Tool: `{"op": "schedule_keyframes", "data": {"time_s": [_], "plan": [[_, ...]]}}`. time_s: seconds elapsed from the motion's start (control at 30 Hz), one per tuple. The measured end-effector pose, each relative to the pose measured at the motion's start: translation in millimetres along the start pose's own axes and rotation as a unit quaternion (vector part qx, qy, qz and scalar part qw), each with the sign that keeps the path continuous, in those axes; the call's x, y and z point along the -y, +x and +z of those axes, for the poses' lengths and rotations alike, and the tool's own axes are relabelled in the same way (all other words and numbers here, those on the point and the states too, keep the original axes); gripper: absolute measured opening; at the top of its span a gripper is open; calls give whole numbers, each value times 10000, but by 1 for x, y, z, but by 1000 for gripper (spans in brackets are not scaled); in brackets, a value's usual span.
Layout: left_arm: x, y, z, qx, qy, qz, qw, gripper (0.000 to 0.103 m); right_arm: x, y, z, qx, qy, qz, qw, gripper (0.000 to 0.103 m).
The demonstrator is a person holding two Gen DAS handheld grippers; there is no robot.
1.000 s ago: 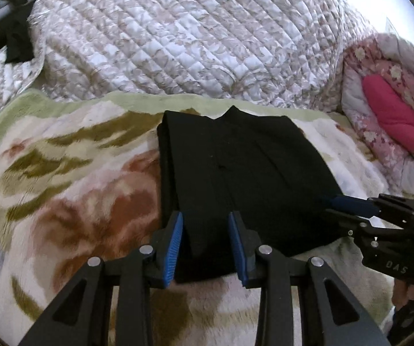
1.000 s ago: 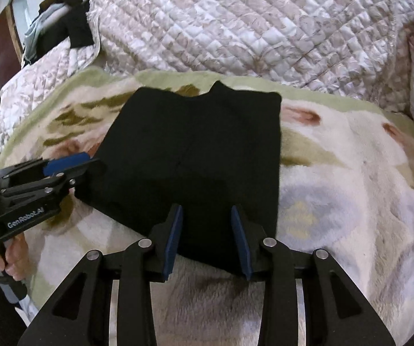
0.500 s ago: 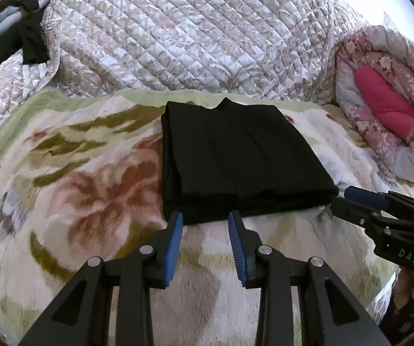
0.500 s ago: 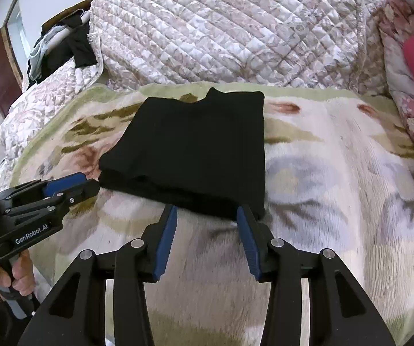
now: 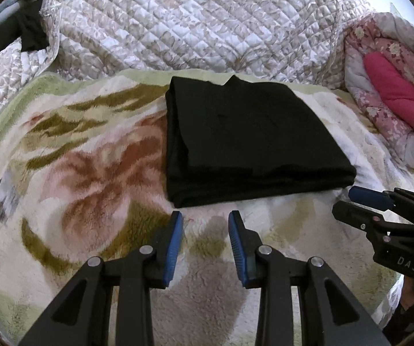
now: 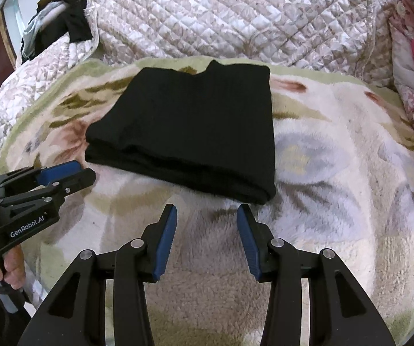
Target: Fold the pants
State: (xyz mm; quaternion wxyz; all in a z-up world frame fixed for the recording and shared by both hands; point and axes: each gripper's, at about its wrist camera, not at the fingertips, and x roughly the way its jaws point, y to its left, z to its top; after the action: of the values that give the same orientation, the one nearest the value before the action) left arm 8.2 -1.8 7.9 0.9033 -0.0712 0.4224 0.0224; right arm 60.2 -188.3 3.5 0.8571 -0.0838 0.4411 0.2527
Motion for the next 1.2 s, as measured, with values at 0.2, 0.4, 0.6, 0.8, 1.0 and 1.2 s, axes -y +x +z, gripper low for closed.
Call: {"op": "schedule_keyframes", "data": {"time_s": [0.2,0.4,0.6,0.8,1.0,1.2], "plan": [[1,5,-1,-45,43,29,10000,38,2,5,0,-62,31,-109,9999,44],[6,8,-2,-52,156,42,9999,44,0,9,-1,-114,-32,-190,9998,45],[7,9,-2,-52,186,68,9998,47,1,10,-1,-108,-25,-180,9998,45],[9,10,-4,-46,216,111,9997,48,0,10,-2,-89,-76,-191,9998,47],[9,11,-4,-61,248,136,9996,50,0,11,-1,-74,-100,-208,9997,47],[10,11,-3,-61,253,141,9996,51,0,11,-2,-75,-106,-204,9997,48]]}}
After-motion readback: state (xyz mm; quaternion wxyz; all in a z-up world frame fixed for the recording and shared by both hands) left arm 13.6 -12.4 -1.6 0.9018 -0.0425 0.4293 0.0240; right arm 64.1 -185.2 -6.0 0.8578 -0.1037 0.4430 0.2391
